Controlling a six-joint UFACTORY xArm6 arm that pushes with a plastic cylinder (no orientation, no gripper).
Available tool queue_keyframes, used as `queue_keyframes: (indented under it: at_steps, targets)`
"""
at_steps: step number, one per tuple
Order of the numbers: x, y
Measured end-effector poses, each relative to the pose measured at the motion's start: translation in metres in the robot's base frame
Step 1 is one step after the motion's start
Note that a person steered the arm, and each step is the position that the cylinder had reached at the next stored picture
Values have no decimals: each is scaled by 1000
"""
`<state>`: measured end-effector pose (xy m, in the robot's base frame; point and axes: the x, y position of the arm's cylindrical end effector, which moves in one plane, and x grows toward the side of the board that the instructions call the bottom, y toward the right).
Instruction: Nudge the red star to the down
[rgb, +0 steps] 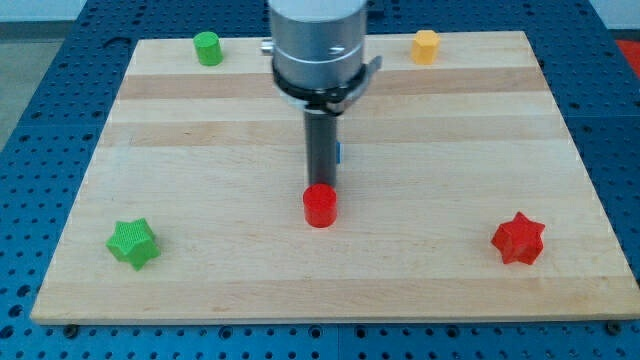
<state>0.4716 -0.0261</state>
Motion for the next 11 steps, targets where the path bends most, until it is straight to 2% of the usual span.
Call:
queue_keyframes:
  at_steps: [1,2,3,4,5,6,7,10,11]
  targets:
    - [0,40]
    - [-10,119]
    - [9,176]
    - [10,238]
    - [19,257]
    - [38,239]
    - [40,224]
    - [64,222]
    - [75,246]
